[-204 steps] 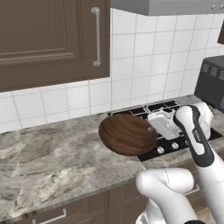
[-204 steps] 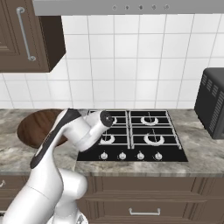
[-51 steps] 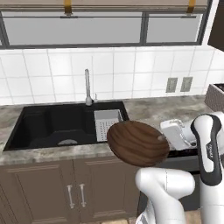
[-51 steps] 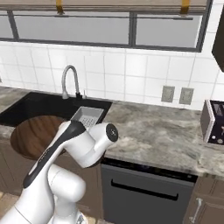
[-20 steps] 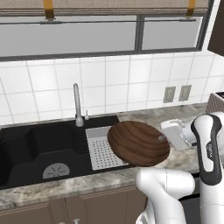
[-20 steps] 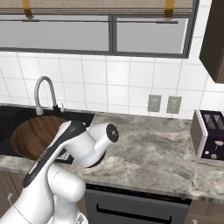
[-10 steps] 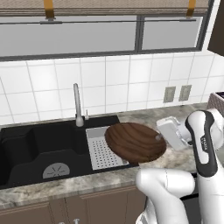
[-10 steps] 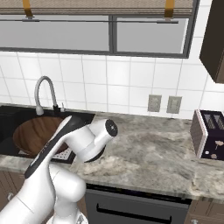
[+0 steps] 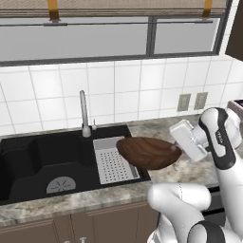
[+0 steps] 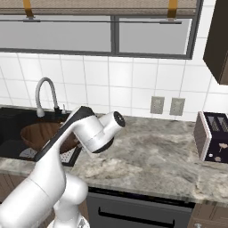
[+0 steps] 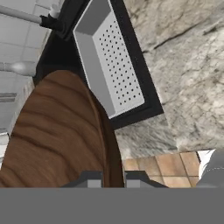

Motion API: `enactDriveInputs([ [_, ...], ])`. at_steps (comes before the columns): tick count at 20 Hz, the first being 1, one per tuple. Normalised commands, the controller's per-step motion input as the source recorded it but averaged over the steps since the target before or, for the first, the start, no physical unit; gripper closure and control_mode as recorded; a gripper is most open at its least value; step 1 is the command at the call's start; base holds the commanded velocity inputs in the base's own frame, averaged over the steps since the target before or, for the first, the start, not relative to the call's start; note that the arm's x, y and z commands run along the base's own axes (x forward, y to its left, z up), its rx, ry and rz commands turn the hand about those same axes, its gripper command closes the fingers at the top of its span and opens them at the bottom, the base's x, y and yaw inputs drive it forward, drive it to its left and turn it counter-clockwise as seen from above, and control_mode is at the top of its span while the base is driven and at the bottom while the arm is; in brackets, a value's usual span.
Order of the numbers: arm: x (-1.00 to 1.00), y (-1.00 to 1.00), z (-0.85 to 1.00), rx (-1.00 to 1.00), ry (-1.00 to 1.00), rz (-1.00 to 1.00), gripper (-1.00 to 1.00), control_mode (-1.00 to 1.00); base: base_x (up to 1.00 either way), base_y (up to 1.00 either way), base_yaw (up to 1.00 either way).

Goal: Pick the cup and bowl from the counter and place them on the counter next to the sink.

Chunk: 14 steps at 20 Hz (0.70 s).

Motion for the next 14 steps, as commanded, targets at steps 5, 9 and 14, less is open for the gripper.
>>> enactDriveInputs([
  [5, 0.0, -0.28, -0.45, 0.0, -0.03, -0.09, 1.0, -1.0, 0.0, 0.0, 0.0],
  [9, 0.0, -0.22, -0.34, 0.0, -0.07, -0.09, 1.0, -1.0, 0.0, 0.0, 0.0],
  [14, 0.0, -0.14, -0.13, -0.03, -0.12, -0.08, 1.0, -1.0, 0.0, 0.0, 0.0],
])
